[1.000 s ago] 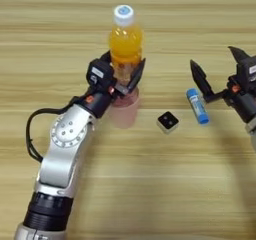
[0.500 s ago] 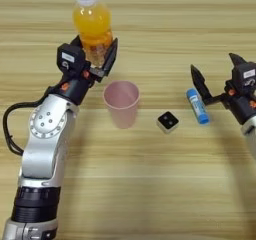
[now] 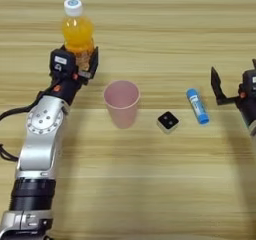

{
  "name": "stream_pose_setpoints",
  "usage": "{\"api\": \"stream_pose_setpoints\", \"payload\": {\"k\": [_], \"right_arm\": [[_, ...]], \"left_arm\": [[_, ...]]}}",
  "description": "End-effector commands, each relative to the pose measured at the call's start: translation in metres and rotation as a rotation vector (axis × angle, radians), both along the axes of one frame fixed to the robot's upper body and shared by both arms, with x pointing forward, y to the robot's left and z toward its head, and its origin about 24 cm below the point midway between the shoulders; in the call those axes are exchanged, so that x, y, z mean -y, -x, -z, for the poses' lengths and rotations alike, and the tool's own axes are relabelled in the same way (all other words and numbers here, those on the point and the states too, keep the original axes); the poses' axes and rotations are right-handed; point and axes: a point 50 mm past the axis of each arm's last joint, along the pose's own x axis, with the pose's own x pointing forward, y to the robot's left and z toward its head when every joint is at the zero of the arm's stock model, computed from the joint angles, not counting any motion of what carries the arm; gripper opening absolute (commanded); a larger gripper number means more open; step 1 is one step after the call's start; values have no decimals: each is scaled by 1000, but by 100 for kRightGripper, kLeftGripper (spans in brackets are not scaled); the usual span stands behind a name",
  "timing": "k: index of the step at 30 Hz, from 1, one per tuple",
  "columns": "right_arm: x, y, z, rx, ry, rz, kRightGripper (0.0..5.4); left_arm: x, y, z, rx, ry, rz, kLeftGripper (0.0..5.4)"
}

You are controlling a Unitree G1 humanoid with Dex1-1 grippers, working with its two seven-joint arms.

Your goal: Move the objects on the table

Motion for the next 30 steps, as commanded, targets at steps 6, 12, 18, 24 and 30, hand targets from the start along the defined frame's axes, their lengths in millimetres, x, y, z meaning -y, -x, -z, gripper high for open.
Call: {"api": "stream_pose_setpoints", "payload": {"k": [6, 12, 18, 24, 30], "right_arm": [[-1, -3, -1, 17, -8, 5, 540], [-1, -3, -1, 14, -9, 1, 540], [0, -3, 1, 10, -8, 0, 540], [0, -3, 2, 7, -7, -3, 540], [0, -3, 2, 5, -6, -5, 540]], "left_arm": [[-4, -3, 9, -17, 21, -88, 337], [0, 2, 33, -83, 54, -119, 337], [-4, 8, 55, -138, 50, -169, 337], [-3, 16, 71, -159, 32, -181, 337], [7, 24, 87, -188, 33, -155, 337]]}}
